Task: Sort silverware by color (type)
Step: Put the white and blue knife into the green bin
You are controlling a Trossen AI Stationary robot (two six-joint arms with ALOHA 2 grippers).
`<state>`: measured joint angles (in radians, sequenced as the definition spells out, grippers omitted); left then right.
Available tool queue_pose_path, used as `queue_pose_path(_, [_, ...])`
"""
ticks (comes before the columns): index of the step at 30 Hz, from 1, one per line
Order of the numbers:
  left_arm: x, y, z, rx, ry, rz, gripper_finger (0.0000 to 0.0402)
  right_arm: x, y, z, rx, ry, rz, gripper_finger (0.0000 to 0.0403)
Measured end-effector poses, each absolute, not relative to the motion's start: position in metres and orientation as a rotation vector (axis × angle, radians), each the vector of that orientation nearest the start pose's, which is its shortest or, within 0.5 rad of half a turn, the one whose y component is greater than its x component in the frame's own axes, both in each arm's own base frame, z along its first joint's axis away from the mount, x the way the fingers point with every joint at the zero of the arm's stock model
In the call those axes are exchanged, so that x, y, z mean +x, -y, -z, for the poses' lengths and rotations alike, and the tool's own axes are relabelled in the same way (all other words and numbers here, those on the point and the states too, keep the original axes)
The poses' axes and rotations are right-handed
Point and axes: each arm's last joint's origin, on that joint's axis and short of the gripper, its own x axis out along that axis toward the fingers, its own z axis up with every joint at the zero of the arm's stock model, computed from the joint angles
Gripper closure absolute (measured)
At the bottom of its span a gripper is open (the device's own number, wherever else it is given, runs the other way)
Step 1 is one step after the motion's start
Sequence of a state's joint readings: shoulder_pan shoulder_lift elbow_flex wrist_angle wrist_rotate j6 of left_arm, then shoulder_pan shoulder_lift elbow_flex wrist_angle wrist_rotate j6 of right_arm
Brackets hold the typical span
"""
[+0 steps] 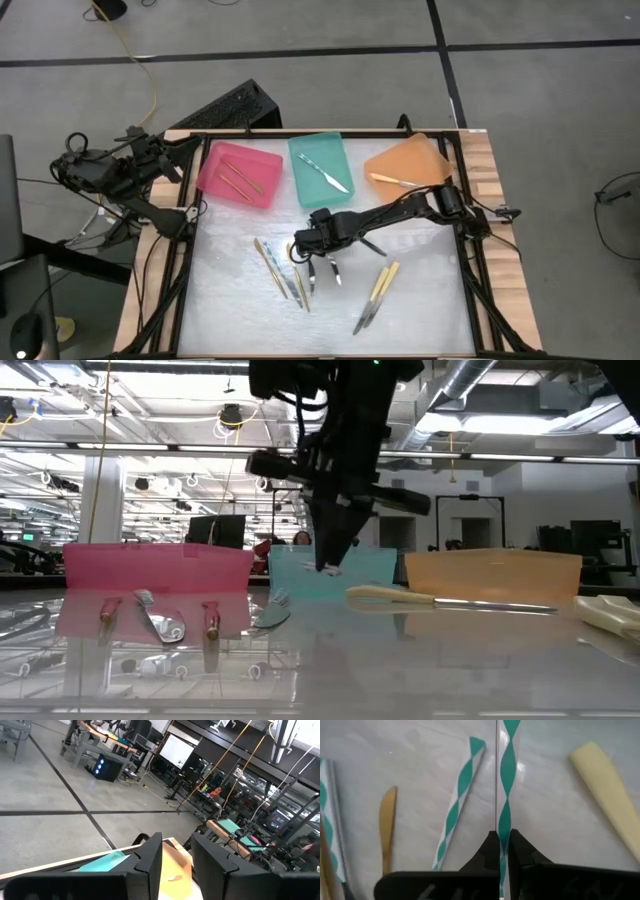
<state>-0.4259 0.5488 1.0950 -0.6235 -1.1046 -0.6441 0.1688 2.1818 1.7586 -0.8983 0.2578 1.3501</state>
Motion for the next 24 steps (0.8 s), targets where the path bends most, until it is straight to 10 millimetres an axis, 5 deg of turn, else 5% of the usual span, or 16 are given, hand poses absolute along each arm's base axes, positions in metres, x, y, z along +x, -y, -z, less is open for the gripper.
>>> queue_pose_path(11, [0.059,-0.002,-0.411,-0.551,0.143,-0.677,0.0312,0.454,-0.057,-0.225,0.816,-0.912,0.813,0.0394])
queue_pose_path(24, [0.06,0.0,-0.408,-0.536,0.099,-0.633,0.0312,0.471,-0.02,-0.309,0.711,-0.676,0.696,0.0394])
